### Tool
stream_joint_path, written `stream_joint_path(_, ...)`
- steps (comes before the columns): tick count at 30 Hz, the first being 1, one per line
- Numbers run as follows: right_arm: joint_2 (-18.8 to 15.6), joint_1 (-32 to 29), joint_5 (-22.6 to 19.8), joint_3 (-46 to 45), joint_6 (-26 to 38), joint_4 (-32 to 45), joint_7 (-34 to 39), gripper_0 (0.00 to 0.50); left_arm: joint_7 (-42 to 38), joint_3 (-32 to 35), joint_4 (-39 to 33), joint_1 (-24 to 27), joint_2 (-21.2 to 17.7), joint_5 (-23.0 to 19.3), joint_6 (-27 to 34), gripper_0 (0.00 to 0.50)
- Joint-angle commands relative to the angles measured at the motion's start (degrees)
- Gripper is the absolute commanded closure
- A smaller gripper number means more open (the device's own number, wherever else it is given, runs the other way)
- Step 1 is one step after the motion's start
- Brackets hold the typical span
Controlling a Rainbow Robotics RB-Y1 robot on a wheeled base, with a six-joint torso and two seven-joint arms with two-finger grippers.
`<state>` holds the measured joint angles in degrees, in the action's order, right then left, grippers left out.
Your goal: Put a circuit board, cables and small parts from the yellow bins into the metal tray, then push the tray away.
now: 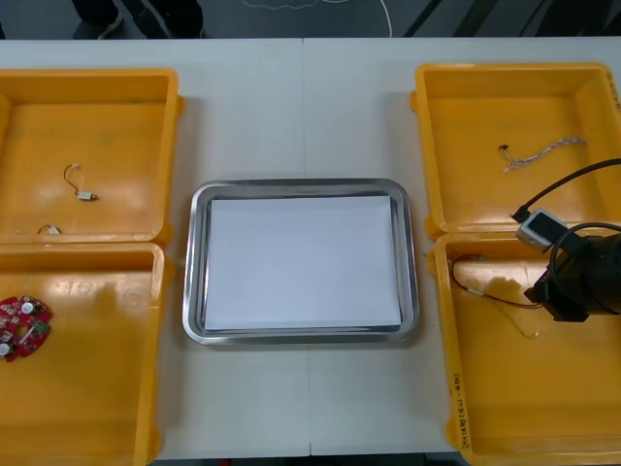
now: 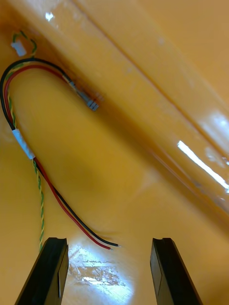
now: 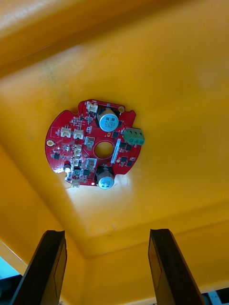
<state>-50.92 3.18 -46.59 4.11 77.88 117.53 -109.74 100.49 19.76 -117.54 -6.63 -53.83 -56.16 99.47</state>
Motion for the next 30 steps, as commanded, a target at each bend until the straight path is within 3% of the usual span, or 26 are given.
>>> stream_joint_path(1,-1.0,-0.5,-1.0,2.4,-1.0,0.2,-1.7,0.000,13.0,2.6,2.5,-1.6,-0.2,1.0,-1.9,0.000)
stream_joint_path(8,-1.0,-0.5,-1.5,5.3,-1.6,0.2,-1.7,0.000,20.6,5.3,4.1,-1.6,5.7,2.5,-3.1,0.000)
stream_joint_path(17,-0.9,-1.0,-0.3,6.8,-2.3,-0.6,-2.1,0.000,27.7,6.3,4.2,-2.1,10.3,6.2,-4.3,0.000)
stream_joint_path(30,-0.9,-1.0,2.1,9.1,-5.8,-3.3,-2.8,0.000,30.1,6.3,4.3,-4.3,12.9,8.7,-7.3,0.000)
